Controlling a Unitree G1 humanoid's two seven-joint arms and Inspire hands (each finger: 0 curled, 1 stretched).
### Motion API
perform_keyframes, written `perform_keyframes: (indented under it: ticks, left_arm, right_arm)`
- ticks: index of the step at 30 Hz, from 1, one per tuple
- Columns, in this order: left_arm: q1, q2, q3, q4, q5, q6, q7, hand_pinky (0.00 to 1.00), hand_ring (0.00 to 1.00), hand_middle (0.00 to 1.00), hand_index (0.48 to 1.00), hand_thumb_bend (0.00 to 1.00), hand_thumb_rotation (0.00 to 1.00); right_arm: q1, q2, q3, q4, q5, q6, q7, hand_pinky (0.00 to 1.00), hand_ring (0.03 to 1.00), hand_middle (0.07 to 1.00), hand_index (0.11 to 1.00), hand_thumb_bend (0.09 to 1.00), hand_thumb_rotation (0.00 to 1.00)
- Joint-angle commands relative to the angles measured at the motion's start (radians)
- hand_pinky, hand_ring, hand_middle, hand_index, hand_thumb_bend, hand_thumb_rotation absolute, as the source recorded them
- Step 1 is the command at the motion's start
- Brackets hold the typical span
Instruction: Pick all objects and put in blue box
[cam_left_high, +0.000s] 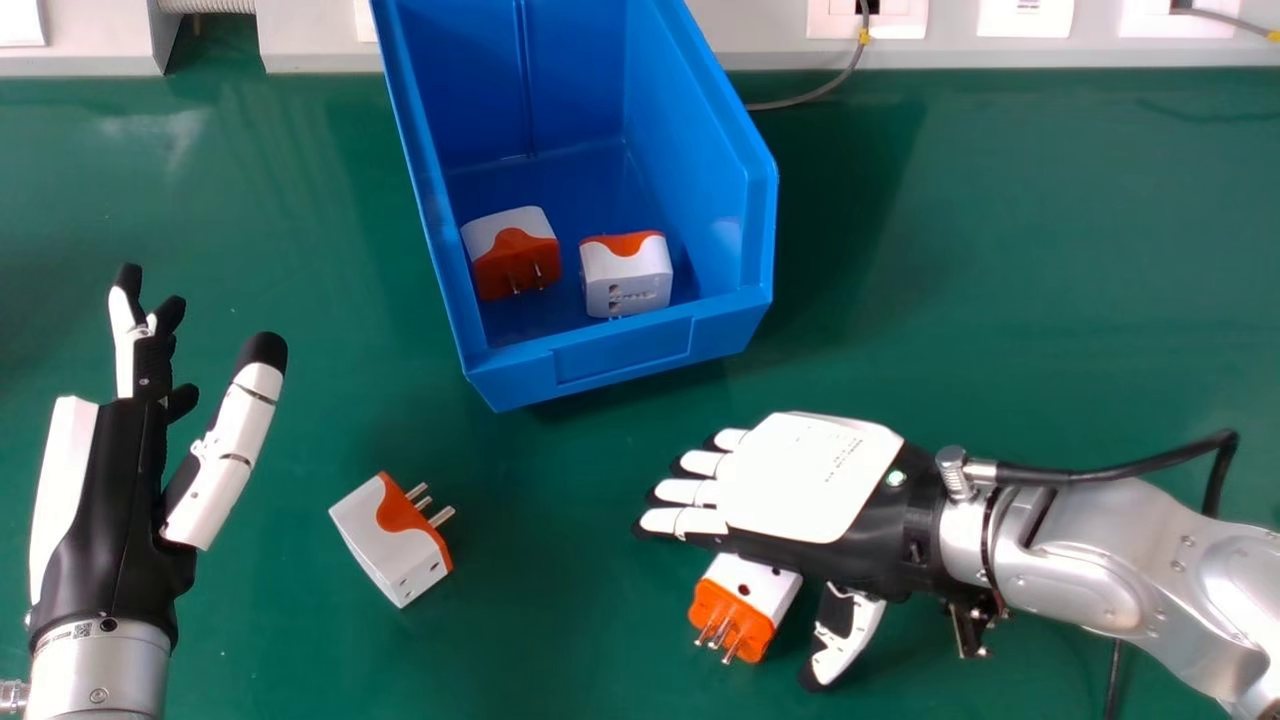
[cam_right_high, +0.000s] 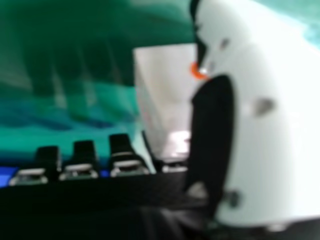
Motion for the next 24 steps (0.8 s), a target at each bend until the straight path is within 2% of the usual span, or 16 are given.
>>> perform_keyframes:
  ticks: [1, 4, 11, 14, 15, 17, 18, 19, 20, 22, 23, 24]
  left_arm:
    - [-0.007, 0.006, 0.0, -0.027, 0.007, -0.008, 0.01, 0.91, 0.99, 0.98, 0.98, 0.48, 0.83]
    - [-0.011, 0.008, -0.003, -0.017, 0.014, -0.017, 0.014, 0.91, 0.99, 0.98, 0.98, 0.48, 0.83]
    - [-0.017, 0.008, -0.003, -0.001, 0.016, -0.022, 0.02, 0.91, 0.99, 0.98, 0.98, 0.49, 0.83]
    - [-0.018, 0.008, -0.002, -0.008, 0.012, -0.014, 0.016, 0.91, 0.99, 0.98, 0.98, 0.49, 0.83]
    - [-0.018, 0.008, -0.002, -0.009, 0.012, -0.013, 0.016, 0.91, 0.99, 0.98, 0.98, 0.49, 0.83]
    - [-0.017, 0.007, -0.002, -0.014, 0.013, -0.011, 0.017, 0.91, 0.99, 0.98, 0.98, 0.49, 0.83]
    - [-0.016, 0.007, -0.003, -0.017, 0.014, -0.01, 0.017, 0.91, 0.99, 0.98, 0.98, 0.49, 0.83]
    - [-0.014, 0.006, -0.003, -0.022, 0.013, -0.009, 0.016, 0.91, 0.99, 0.98, 0.98, 0.49, 0.83]
    - [-0.013, 0.006, -0.003, -0.025, 0.012, -0.008, 0.015, 0.91, 0.99, 0.98, 0.98, 0.49, 0.83]
    - [-0.016, 0.007, -0.002, -0.022, 0.008, -0.011, 0.012, 0.91, 0.99, 0.98, 0.98, 0.5, 0.84]
    - [-0.017, 0.007, -0.001, -0.02, 0.006, -0.012, 0.012, 0.91, 0.99, 0.98, 0.98, 0.5, 0.84]
    - [-0.016, 0.007, -0.002, -0.025, 0.006, -0.009, 0.011, 0.91, 0.99, 0.98, 0.981, 0.5, 0.84]
  right_arm:
    - [-0.036, 0.002, 0.007, 0.009, -0.013, -0.017, -0.028, 0.96, 0.974, 0.956, 0.923, 0.422, 0.19]
    - [-0.05, 0.005, 0.023, 0.036, -0.032, -0.034, -0.057, 0.96, 0.967, 0.95, 0.919, 0.402, 0.18]
    - [-0.085, 0.016, 0.049, 0.113, -0.056, -0.075, -0.127, 0.94, 0.949, 0.93, 0.897, 0.358, 0.12]
    - [-0.107, 0.021, 0.07, 0.151, -0.098, -0.093, -0.204, 0.92, 0.933, 0.914, 0.878, 0.34, 0.09]
    - [-0.115, 0.024, 0.078, 0.174, -0.122, -0.098, -0.259, 0.87, 0.899, 0.879, 0.844, 0.373, 0.08]
    - [-0.127, 0.03, 0.097, 0.218, -0.172, -0.096, -0.368, 0.87, 0.899, 0.879, 0.844, 0.373, 0.08]
    - [-0.132, 0.032, 0.105, 0.235, -0.19, -0.094, -0.405, 0.77, 0.791, 0.789, 0.775, 0.403, 0.06]
    - [-0.138, 0.037, 0.115, 0.255, -0.207, -0.084, -0.441, 0.77, 0.791, 0.789, 0.775, 0.403, 0.06]
    - [-0.143, 0.041, 0.123, 0.27, -0.218, -0.078, -0.466, 0.65, 0.681, 0.717, 0.715, 0.428, 0.05]
    - [-0.142, 0.056, 0.126, 0.304, -0.208, -0.061, -0.49, 0.48, 0.517, 0.606, 0.632, 0.462, 0.03]
    - [-0.141, 0.06, 0.126, 0.314, -0.199, -0.057, -0.491, 0.48, 0.517, 0.606, 0.632, 0.462, 0.03]
    - [-0.136, 0.066, 0.118, 0.319, -0.177, -0.05, -0.477, 0.41, 0.454, 0.564, 0.604, 0.473, 0.03]
